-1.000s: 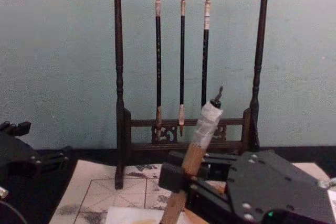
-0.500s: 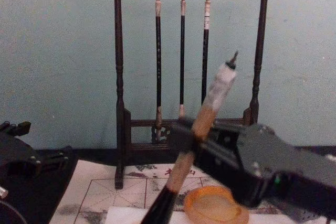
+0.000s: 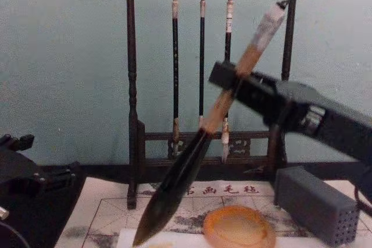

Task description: Pick up the brush from the inkstone, write on the paper, then place the brush back to its original position.

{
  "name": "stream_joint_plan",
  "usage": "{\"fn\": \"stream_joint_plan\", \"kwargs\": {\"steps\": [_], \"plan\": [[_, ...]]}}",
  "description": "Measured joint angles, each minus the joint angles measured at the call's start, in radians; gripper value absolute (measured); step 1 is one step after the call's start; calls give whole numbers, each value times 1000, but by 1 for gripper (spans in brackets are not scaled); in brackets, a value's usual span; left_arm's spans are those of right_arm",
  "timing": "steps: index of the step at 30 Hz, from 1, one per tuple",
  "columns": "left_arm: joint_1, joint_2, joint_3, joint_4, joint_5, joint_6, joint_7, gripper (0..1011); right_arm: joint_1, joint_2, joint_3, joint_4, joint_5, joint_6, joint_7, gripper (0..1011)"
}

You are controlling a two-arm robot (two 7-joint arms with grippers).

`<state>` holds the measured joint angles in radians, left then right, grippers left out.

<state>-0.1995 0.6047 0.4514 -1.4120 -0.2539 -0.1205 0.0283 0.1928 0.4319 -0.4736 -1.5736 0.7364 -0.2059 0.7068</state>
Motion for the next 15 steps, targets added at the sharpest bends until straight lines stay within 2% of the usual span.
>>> {"fn": "stream_joint_plan", "kwargs": {"steps": [5,13,15], "plan": [[0,0,0,0,0,0,0,1001,23,-23,24,13,38,51,-58,182],[0,0,0,0,0,0,0,1001,70,-48,67,48,124,175,-180,182],[0,0,0,0,0,0,0,1001,76,-51,73,56,130,182,-197,182]]}}
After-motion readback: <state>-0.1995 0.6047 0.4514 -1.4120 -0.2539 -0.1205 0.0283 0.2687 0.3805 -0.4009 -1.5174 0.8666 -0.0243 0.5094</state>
